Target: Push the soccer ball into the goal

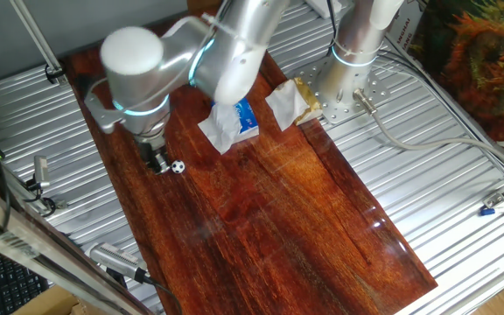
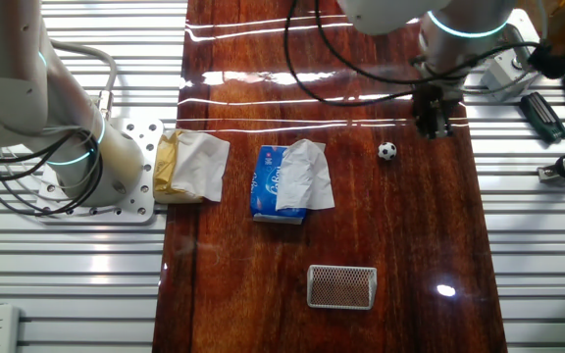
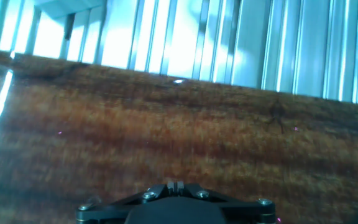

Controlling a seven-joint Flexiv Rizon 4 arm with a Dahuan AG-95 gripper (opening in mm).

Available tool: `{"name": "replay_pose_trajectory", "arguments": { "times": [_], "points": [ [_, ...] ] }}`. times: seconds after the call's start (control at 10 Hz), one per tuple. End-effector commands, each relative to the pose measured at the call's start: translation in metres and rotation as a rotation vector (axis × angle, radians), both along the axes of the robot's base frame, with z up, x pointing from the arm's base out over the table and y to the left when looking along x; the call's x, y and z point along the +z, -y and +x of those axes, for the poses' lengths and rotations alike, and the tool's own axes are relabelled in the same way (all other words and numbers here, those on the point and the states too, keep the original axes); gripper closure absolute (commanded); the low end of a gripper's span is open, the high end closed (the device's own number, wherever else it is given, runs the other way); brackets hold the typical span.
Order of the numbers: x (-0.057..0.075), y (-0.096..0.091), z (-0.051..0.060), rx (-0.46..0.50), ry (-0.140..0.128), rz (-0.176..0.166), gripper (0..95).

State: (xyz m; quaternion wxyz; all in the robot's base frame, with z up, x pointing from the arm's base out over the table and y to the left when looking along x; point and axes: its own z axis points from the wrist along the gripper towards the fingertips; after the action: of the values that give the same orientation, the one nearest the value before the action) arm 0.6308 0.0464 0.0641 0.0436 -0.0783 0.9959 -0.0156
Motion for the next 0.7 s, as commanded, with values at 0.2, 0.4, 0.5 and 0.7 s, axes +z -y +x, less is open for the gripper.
{"name": "replay_pose_trajectory", "arguments": {
  "times": [0.2, 0.4, 0.5, 0.7],
  "points": [
    [0.000, 0.002, 0.010, 0.008, 0.006, -0.002, 95.0],
    [-0.007, 0.002, 0.011, 0.008, 0.006, -0.003, 95.0],
    [-0.010, 0.002, 0.011, 0.006, 0.010, -0.002, 95.0],
    [-0.015, 0.002, 0.012, 0.004, 0.001, -0.002, 95.0]
  ]
}}
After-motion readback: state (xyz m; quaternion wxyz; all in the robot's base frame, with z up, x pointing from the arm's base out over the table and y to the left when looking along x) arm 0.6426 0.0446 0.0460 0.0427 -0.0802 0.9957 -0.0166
